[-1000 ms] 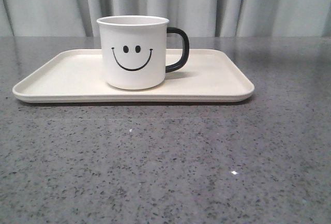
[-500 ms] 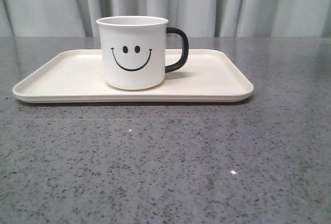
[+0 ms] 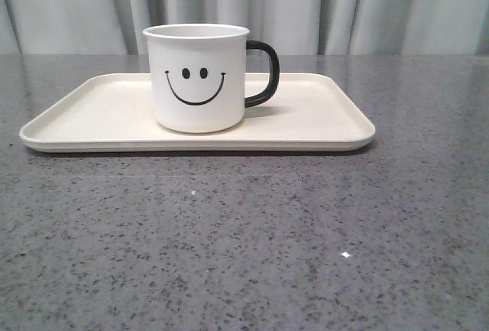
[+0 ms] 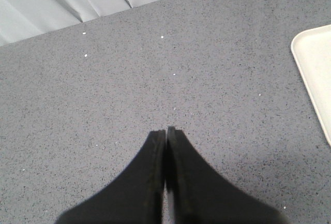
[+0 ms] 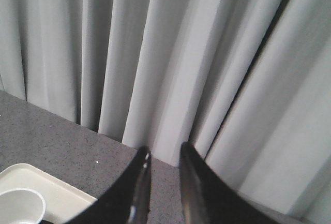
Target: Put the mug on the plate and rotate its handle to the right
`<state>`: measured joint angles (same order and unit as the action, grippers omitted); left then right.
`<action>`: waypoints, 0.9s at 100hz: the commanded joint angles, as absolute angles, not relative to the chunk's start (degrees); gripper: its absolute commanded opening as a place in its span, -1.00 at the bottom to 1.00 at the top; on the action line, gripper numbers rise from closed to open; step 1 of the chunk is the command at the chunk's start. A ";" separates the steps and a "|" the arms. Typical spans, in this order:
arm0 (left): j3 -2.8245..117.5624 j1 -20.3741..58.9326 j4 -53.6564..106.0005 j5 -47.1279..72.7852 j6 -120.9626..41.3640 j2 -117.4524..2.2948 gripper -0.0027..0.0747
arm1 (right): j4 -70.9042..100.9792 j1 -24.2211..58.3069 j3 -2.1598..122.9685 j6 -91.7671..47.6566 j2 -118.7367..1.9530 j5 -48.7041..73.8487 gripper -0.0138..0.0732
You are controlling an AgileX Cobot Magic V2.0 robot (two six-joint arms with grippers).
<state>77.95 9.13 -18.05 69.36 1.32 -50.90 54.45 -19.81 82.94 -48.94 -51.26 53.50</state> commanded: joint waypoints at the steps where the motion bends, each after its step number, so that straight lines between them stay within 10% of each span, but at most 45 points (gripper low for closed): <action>1: 79.16 9.00 -18.61 64.68 2.02 -50.59 -0.98 | 57.27 -20.21 76.79 -49.78 -45.41 45.03 -0.37; 19: 79.16 9.00 -18.24 64.05 2.81 -50.59 -0.98 | 56.05 -18.72 62.89 -49.84 -36.39 38.27 -0.98; 90: 79.16 9.00 -18.01 63.67 2.89 -50.59 -0.98 | 48.44 -7.84 42.96 -51.43 -28.29 20.94 -0.95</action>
<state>77.95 9.13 -17.56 67.93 2.12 -50.90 46.82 -7.94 45.23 -50.74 -29.53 29.84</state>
